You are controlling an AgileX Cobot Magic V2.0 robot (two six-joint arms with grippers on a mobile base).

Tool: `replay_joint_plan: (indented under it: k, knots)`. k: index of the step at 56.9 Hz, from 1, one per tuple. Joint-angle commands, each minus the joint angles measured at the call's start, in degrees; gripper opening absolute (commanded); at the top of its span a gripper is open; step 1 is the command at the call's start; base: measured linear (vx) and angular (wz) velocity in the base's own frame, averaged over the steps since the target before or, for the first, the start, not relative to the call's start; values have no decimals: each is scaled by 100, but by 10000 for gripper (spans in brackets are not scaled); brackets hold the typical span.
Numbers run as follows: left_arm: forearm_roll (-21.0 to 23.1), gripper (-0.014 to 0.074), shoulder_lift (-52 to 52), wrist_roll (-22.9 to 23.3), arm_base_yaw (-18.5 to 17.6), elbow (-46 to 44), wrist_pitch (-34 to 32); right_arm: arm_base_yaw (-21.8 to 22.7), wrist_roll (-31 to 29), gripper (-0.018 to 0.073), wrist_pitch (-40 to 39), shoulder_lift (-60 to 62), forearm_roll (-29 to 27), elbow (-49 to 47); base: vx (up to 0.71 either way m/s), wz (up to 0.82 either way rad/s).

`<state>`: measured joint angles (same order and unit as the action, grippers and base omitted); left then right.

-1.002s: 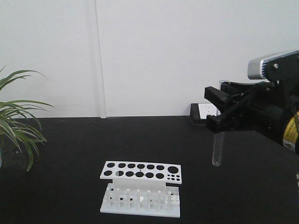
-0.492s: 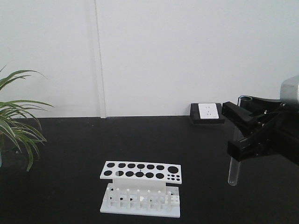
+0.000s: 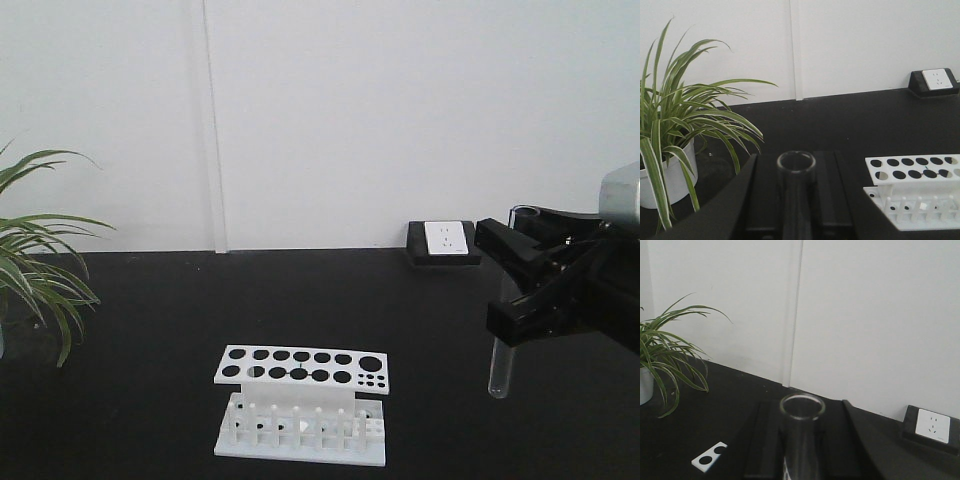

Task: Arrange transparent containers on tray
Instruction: 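Lift the clear tube out of the rack with the right gripper, then drive the base to the counter with the yellow tray, holding both tubes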

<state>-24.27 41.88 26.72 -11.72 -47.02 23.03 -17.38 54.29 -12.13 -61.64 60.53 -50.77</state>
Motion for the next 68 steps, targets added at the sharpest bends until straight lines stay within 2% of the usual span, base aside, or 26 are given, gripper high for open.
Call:
replay_joint_plan:
  k: [1,35,68]
  knots:
    - [-21,-3,2,3,-20,-170,-416,12,-11,-13,-215,102,-36,-164,0,0]
    - [-21,-3,2,3,-20,-170,-416,12,-11,-13,-215,102,-36,-164,-2,-1]
    - [-26,-3,2,3,-20,-170,-419,12,-11,-13,-215,102,-36,-164,-17,-1]
